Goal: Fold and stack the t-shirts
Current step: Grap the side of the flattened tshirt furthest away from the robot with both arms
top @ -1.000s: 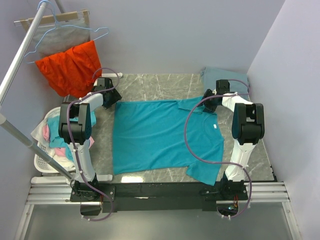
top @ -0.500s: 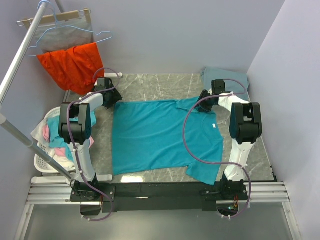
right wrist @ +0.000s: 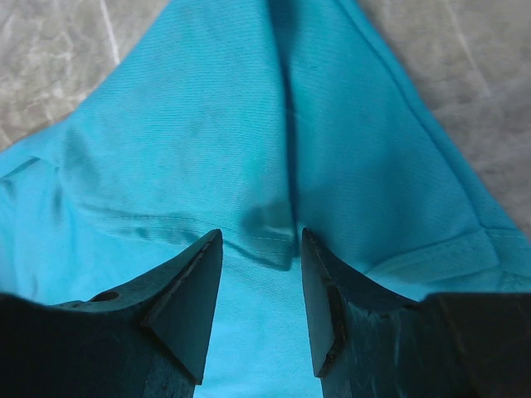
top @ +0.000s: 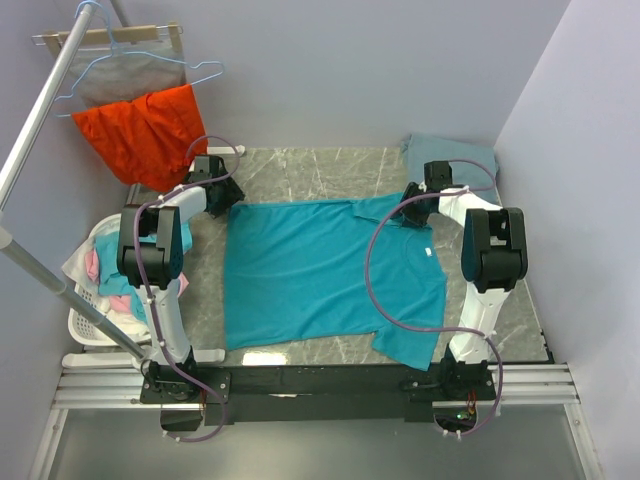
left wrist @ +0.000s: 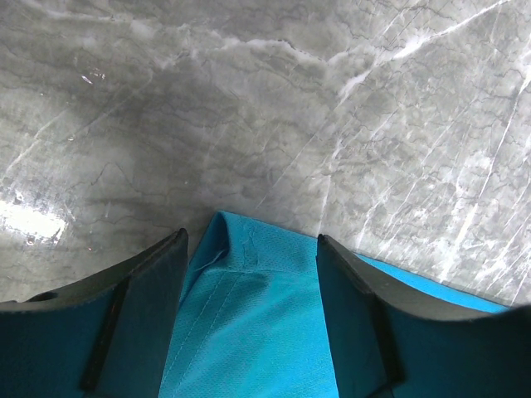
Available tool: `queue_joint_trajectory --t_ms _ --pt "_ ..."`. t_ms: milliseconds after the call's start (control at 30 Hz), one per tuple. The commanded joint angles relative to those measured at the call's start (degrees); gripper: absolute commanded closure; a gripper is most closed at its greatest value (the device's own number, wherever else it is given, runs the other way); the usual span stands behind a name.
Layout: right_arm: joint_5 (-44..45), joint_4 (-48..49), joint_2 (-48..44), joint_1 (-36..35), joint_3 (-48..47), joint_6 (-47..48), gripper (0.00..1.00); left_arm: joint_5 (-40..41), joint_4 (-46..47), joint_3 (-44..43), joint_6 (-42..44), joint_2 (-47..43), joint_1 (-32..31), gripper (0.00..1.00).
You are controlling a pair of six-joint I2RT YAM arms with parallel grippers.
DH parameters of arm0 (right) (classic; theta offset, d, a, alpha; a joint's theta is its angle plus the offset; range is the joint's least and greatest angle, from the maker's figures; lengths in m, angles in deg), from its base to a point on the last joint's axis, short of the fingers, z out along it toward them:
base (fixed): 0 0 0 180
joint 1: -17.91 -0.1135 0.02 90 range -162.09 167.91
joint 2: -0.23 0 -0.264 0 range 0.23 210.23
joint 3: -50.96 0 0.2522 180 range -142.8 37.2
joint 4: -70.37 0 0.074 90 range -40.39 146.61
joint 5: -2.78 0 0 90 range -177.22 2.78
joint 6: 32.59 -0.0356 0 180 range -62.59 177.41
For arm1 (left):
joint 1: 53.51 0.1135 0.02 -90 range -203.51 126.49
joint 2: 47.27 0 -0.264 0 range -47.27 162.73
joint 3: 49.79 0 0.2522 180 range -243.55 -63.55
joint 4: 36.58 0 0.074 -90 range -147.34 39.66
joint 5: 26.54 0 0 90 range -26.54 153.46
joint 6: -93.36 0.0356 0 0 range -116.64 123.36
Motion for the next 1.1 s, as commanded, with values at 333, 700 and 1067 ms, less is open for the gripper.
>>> queue_joint_trajectory --t_ms 333,700,1067 --pt "-0.49 0.84 -1.25 -0.81 0.07 0.43 0.63 -1.52 1.64 -0.97 0.69 -1.03 -0.21 0.32" --pt "-1.01 2.07 -3.53 -0.9 0.85 0.96 1.0 -1.78 1.12 -1.67 0.26 -0.77 -0.3 0.32" --pt "-1.37 1.63 -4.15 -0.9 0.68 1.31 1.0 -1.7 0.59 -0.62 0.69 -0.25 -0.47 0.84"
